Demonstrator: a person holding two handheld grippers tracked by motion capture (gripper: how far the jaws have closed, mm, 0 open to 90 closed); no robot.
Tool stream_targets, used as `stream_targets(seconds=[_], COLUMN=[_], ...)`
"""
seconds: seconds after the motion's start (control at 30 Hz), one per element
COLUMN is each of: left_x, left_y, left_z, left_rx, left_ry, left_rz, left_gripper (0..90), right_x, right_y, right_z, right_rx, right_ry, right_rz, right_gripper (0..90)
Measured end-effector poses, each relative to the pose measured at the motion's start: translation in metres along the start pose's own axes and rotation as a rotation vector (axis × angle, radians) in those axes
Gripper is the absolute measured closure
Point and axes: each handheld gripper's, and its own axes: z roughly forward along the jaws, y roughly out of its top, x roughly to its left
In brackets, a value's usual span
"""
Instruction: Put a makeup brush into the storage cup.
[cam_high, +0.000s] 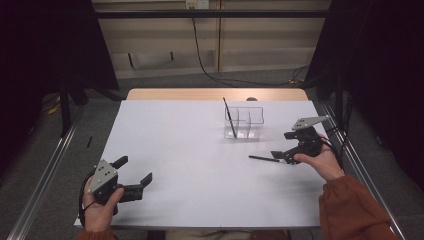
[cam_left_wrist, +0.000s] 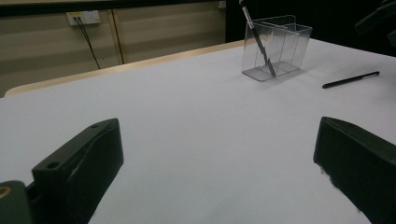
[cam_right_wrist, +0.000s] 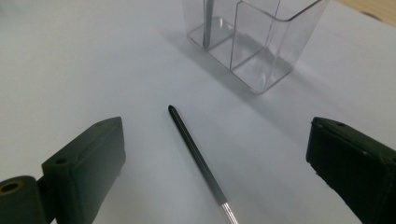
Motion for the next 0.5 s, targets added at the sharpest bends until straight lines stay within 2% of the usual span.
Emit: stream_targets(seconds=[0.07, 0.17, 0.27, 0.4, 0.5], left_x=[0.000, 0.000, 0.000, 0.000, 0.000], left_y=[0.000, 0.000, 0.000, 0.000, 0.000], left_z=[0.000, 0.000, 0.000, 0.000, 0.000], left_rx=[0.002, 0.003, 0.004, 0.008, 0.009], left_ry=[-0.003, -0.003, -0.003, -0.007, -0.006], left_rz=[0.007, 0.010, 0.011, 0.014, 0.010], left_gripper=[1.5, 1.5, 1.5, 1.6, 1.6], right_x=[-0.002, -0.003, -0.007, -0.010, -0.010], right_y=[0.001, 0.003, 0.004, 0.005, 0.007], right_z=[0.003, 0.007, 0.009, 0.015, 0.017], right_rx=[0.043, 0.093, 0.114, 0.185, 0.234], right_ry=[0.010, -0.004, -0.006, 0.015, 0.024], right_rz=[-0.009, -0.023, -0.023, -0.034, -0.054], right_gripper=[3.8, 8.2, 9.9, 14.8, 14.9])
